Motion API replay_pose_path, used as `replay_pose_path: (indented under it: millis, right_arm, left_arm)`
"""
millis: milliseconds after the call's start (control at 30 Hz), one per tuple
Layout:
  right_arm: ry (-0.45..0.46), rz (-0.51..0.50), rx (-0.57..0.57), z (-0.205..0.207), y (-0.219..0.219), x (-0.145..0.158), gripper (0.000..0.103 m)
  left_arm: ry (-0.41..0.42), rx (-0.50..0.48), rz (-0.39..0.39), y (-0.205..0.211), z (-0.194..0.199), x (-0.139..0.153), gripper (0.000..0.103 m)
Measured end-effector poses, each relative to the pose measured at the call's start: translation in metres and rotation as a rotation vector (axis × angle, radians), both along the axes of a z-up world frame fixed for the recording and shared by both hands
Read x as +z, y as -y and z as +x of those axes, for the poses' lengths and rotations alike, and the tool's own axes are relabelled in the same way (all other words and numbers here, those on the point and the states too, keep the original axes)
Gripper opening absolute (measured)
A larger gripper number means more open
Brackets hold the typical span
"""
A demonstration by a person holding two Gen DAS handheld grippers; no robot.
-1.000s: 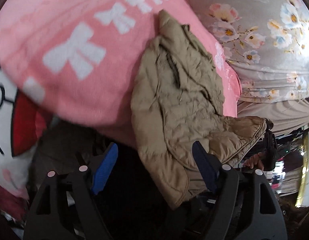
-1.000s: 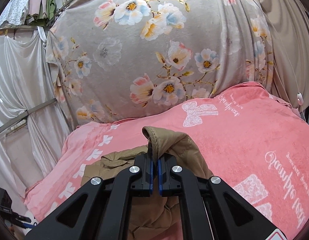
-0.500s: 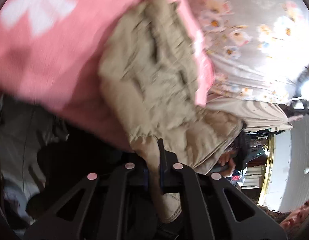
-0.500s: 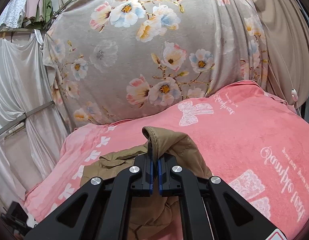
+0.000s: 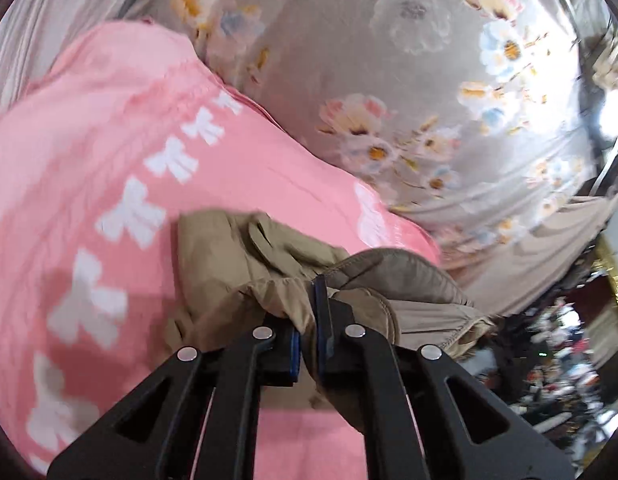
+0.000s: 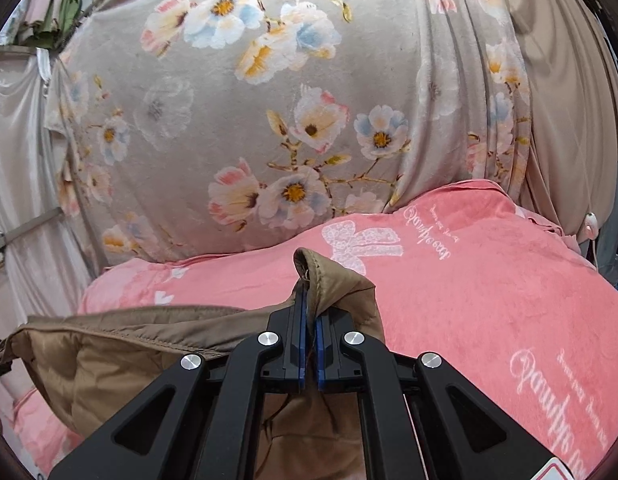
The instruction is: Fold large clothes
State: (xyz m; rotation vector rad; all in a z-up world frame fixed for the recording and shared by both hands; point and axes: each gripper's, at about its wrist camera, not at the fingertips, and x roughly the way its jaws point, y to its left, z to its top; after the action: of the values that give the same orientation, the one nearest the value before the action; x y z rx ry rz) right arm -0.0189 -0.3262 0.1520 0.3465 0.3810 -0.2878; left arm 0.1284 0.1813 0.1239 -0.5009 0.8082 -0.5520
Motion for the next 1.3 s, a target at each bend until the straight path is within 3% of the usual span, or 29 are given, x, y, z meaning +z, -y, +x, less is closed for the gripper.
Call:
replay_pose_path:
  millis: [100, 233, 500, 733, 1067, 1300]
  right_arm:
    - [-0.051, -0.003, -0.012, 0.047, 0.010, -0.014, 0.003]
    - [-0.136, 0.013, -0.020, 0.110, 0.021, -0.048, 0.003]
    - [-0.279, 0.128, -0.012, 0.175, 0.048, -0.128, 0.003]
    - [-0.350, 0.142, 0.008, 0.197, 0.051, -0.167, 0.003]
    - [-0.381, 0.196, 0.007, 0.208, 0.053, -0.199, 0.001]
    - [-0.365, 0.178, -0.012, 0.207, 0.051, -0.197, 0.005]
  left_arm:
    - [0.028, 0.060, 0.115, 0.025, 0.043, -0.006, 0.005]
    - [-0.010, 0.128, 0.239, 0.051, 0.106, -0.035, 0.005]
    - [-0.176, 0.165, 0.293, 0.059, 0.182, -0.127, 0.005]
    - [-0.164, 0.148, 0.365, 0.079, 0.199, -0.161, 0.006]
    - [-0.063, 0.159, 0.405, 0.095, 0.195, -0.183, 0.007]
    - [-0.055, 0.163, 0.269, 0.080, 0.195, -0.190, 0.007]
